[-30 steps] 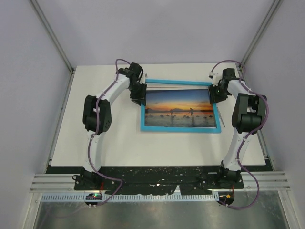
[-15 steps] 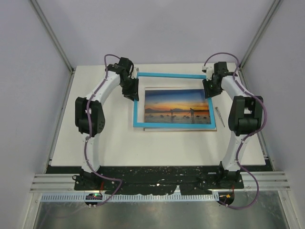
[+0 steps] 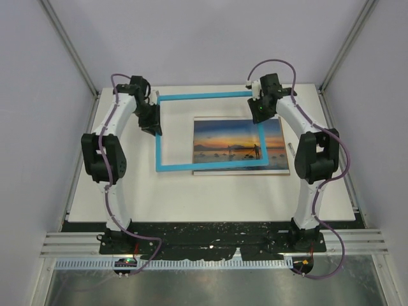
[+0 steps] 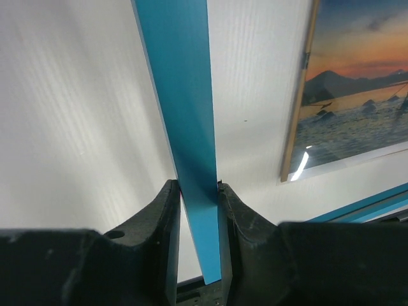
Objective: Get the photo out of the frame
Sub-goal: Pick up the photo frame item at the center of the board, then place the photo frame item at the center of the board.
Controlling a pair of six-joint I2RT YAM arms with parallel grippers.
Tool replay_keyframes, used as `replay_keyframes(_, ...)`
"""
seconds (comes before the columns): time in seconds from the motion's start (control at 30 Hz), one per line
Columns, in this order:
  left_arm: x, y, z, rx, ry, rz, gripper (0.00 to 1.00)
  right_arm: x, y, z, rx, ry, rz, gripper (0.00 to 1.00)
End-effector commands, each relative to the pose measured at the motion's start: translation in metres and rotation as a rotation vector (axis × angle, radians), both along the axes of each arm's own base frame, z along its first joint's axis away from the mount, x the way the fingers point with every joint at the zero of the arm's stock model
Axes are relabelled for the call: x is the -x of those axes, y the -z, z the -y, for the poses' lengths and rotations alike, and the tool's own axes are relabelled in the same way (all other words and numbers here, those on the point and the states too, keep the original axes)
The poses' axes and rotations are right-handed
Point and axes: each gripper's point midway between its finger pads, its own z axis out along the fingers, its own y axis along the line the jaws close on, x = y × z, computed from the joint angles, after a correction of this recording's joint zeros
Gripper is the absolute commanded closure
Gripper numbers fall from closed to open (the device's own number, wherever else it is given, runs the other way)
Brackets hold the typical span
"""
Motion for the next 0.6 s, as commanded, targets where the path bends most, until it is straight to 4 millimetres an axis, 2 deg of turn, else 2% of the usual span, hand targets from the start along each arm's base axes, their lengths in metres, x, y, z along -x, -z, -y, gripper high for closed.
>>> replay_keyframes(0.0, -0.004, -0.043, -0.034, 0.02, -0.028, 0.128, 0.96, 0.007, -0.03, -0.072, -0.056, -0.217, 0.032, 0.87)
replay_keyframes(0.13, 0.002, -0.039, -0.073, -0.054, -0.07, 0.121, 0.97, 0.013, -0.027, -0.113, -0.059, -0.297, 0.022, 0.87)
replay_keyframes(0.17, 0.004, -0.037, -0.075, -0.067, -0.066, 0.118, 0.97, 0.018, -0.025, -0.125, -0.057, -0.324, 0.014, 0.87)
replay_keyframes(0.2, 0.005, -0.035, -0.094, -0.08, -0.104, 0.113, 0.97, 0.016, -0.024, -0.132, -0.058, -0.335, 0.013, 0.87)
replay_keyframes(0.43, 0.016, -0.027, -0.153, -0.186, -0.18, 0.072, 0.98, 0.025, -0.005, -0.203, -0.056, -0.457, -0.012, 0.87)
replay_keyframes(0.57, 0.02, -0.022, -0.175, -0.19, -0.223, 0.03, 0.99, 0.027, 0.003, -0.238, -0.053, -0.51, -0.006, 0.86)
